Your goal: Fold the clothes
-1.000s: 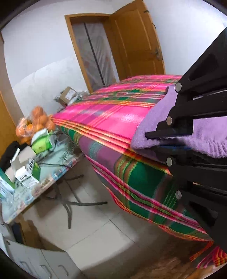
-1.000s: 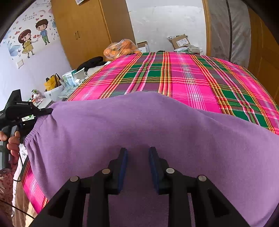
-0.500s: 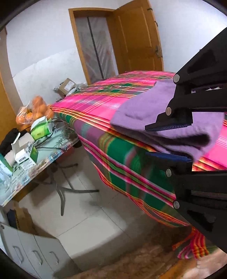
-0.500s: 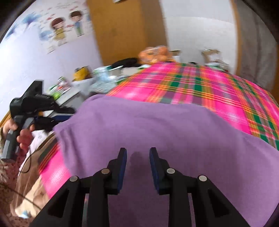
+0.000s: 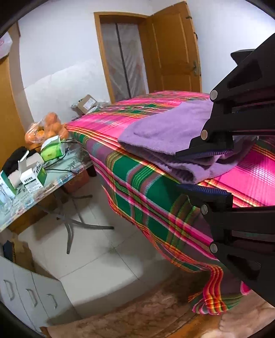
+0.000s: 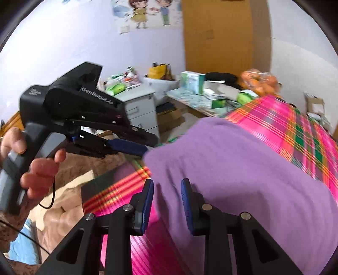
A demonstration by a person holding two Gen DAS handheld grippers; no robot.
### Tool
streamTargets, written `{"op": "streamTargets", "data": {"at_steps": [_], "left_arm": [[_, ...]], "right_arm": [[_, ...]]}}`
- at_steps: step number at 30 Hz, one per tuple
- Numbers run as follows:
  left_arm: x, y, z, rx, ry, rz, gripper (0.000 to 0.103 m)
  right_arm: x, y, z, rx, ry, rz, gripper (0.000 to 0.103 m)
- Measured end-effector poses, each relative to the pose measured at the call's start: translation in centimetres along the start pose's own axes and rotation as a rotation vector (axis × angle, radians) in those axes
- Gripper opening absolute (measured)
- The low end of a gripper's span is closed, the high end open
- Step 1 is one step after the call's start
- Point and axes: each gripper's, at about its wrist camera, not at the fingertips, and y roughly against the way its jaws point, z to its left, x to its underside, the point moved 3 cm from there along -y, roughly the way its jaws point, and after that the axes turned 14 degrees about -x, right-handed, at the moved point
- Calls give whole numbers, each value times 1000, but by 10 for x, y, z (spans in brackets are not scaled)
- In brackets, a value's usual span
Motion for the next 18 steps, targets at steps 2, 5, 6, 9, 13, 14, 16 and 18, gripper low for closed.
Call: {"op": "streamTargets", "data": {"at_steps": [2, 5, 6, 9, 13, 14, 16, 18], "left_arm": [[2, -4, 0, 3, -3, 15, 23], [3, -6, 0, 12, 0, 22, 23], [3, -6, 0, 16, 3, 24, 23], [2, -5, 3, 37, 13, 26, 23], [0, 0, 3, 57, 21, 6, 23], [-1, 1, 3, 60, 26, -2, 23], [-3, 2, 6, 54, 33, -7, 23], [-3, 1, 10, 48, 41, 0, 23]], "right_arm": [[-4, -12, 5, 16, 30, 19, 27], [-7, -20, 7, 80, 49, 36, 24], [-8, -19, 6, 54, 32, 26, 15], [-12, -13, 4, 7, -22, -4, 12], [-21, -3, -9, -79, -173, -61, 10], [-23, -4, -10, -90, -194, -65, 10], [-24, -9, -11, -101, -213, -63, 10], [-22, -16, -9, -90, -204, -46, 10]]}}
